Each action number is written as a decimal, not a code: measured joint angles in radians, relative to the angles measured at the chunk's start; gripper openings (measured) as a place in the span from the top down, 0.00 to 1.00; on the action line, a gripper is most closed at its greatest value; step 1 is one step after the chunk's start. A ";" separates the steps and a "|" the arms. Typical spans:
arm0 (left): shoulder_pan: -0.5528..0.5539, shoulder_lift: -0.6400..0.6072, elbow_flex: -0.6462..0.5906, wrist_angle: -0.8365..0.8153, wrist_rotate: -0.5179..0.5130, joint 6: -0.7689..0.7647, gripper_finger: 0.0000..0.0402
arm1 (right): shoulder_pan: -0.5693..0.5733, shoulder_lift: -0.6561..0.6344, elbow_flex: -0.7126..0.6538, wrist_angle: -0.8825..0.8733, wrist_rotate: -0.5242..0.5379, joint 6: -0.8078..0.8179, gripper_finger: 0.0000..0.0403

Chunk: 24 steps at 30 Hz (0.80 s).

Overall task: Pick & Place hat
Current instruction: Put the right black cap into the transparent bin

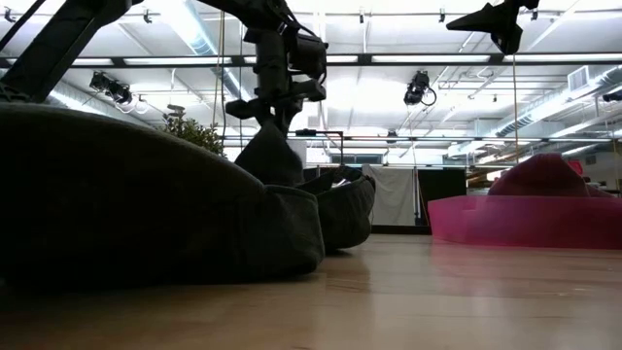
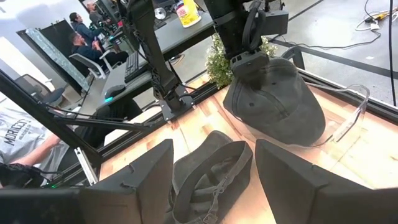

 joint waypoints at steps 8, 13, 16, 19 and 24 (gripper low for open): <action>0.008 0.000 0.000 0.039 -0.037 -0.020 0.97 | 0.000 0.000 0.000 0.000 0.000 -0.008 0.43; -0.001 0.000 0.000 0.124 -0.102 -0.038 0.97 | 0.000 0.001 0.000 0.000 0.000 -0.010 0.43; -0.002 0.005 -0.009 0.130 -0.109 -0.082 0.97 | 0.000 0.001 0.000 0.000 0.001 -0.010 0.43; -0.002 0.007 -0.063 0.138 -0.104 -0.112 0.97 | 0.000 0.001 0.000 -0.001 0.003 -0.010 0.43; -0.007 0.008 -0.221 0.241 -0.090 -0.155 0.97 | 0.000 0.001 0.000 -0.016 0.003 -0.008 0.43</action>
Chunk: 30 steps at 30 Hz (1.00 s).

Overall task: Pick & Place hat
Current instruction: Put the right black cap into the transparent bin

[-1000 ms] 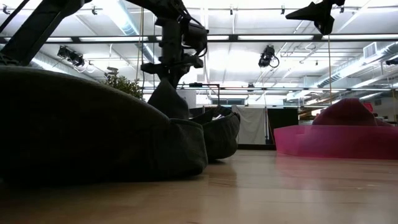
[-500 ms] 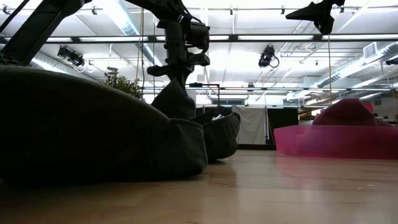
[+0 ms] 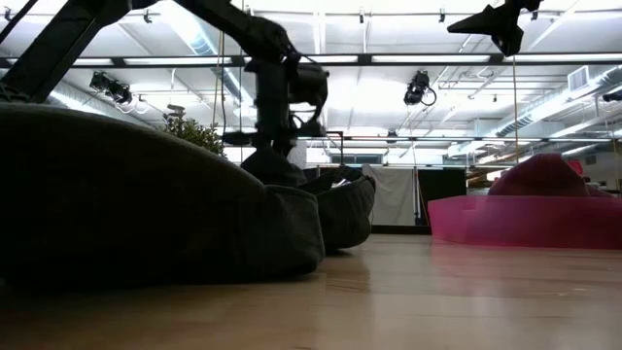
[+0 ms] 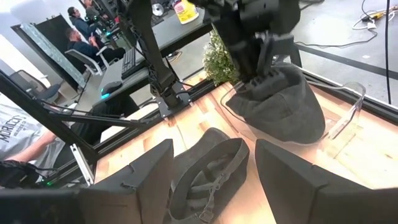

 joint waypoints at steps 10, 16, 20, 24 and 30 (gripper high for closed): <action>-0.032 -0.017 -0.134 0.037 -0.061 -0.070 0.97 | 0.000 0.000 0.000 -0.015 -0.001 -0.004 0.43; -0.036 -0.016 -0.155 0.084 -0.028 -0.074 0.97 | 0.000 0.000 0.000 -0.015 -0.005 -0.020 0.43; -0.038 -0.017 -0.154 0.126 -0.028 -0.085 0.96 | 0.000 0.000 0.000 -0.015 -0.005 -0.024 0.43; -0.039 -0.017 -0.154 0.190 -0.053 -0.103 0.97 | 0.000 0.001 0.000 -0.015 -0.004 -0.026 0.43; -0.039 -0.017 -0.154 0.340 -0.049 -0.133 0.95 | 0.000 0.004 0.000 -0.015 -0.004 -0.021 0.43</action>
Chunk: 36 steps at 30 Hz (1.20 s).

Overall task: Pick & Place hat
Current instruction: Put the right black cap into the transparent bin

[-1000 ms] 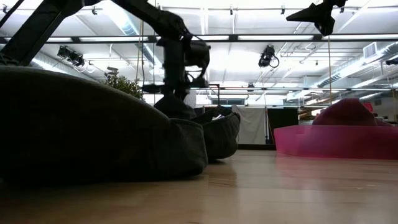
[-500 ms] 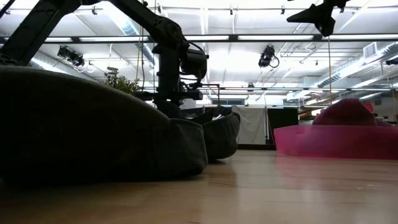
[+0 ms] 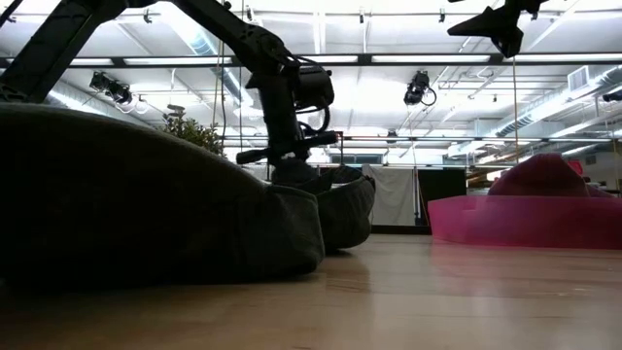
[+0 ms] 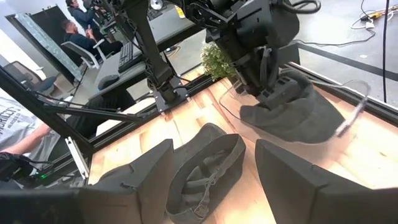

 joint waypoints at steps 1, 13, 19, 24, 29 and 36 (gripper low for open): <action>0.000 0.000 0.000 0.015 0.003 -0.004 0.95 | 0.000 0.000 0.000 0.000 0.000 0.002 0.43; -0.029 0.000 0.000 0.049 0.004 0.021 0.95 | 0.000 0.000 0.000 -0.011 0.001 0.003 0.43; -0.032 -0.028 0.003 0.035 0.052 0.083 0.97 | 0.000 0.000 0.000 -0.014 0.001 0.004 0.43; -0.025 -0.154 0.006 -0.069 0.001 0.100 0.97 | 0.000 0.000 0.000 -0.016 0.001 0.007 0.43; 0.008 -0.265 0.006 -0.174 -0.022 0.118 0.97 | 0.000 0.000 0.000 -0.017 0.004 -0.003 0.43; 0.018 -0.296 0.005 -0.281 0.002 0.086 0.97 | 0.000 0.014 0.000 -0.013 0.003 -0.023 0.43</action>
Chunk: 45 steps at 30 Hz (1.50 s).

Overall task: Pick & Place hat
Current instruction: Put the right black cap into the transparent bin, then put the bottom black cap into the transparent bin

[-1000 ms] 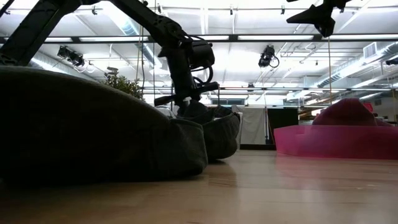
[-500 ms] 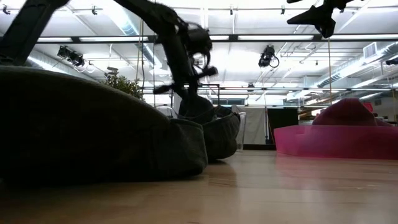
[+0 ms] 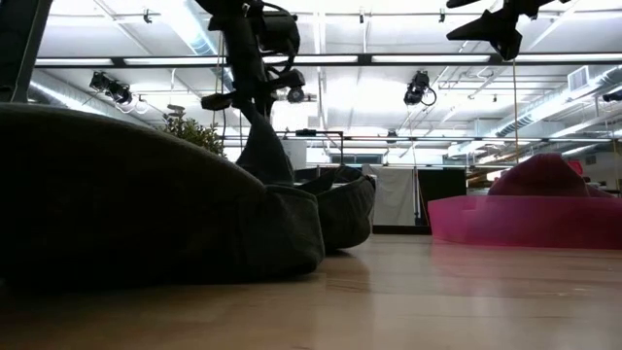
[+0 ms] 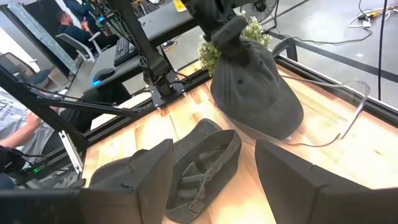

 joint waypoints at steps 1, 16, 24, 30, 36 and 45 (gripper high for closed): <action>-0.004 0.005 -0.001 -0.002 0.010 0.000 0.97 | 0.000 0.004 0.000 -0.002 0.000 0.000 0.43; -0.024 0.022 -0.003 0.023 -0.018 0.050 0.86 | 0.000 0.023 0.000 0.000 -0.005 0.017 0.43; -0.024 -0.074 -0.003 0.024 -0.016 0.058 0.65 | 0.000 0.023 0.000 -0.001 -0.021 0.018 0.43; -0.025 -0.182 -0.003 0.026 0.059 0.038 0.46 | 0.000 0.023 0.000 -0.002 -0.033 0.019 0.43; -0.130 -0.277 -0.002 0.068 0.219 -0.031 0.41 | 0.000 0.023 0.000 -0.001 -0.032 0.019 0.43; -0.437 -0.278 -0.001 0.070 0.227 -0.110 0.48 | 0.000 0.023 0.000 -0.002 -0.033 0.019 0.43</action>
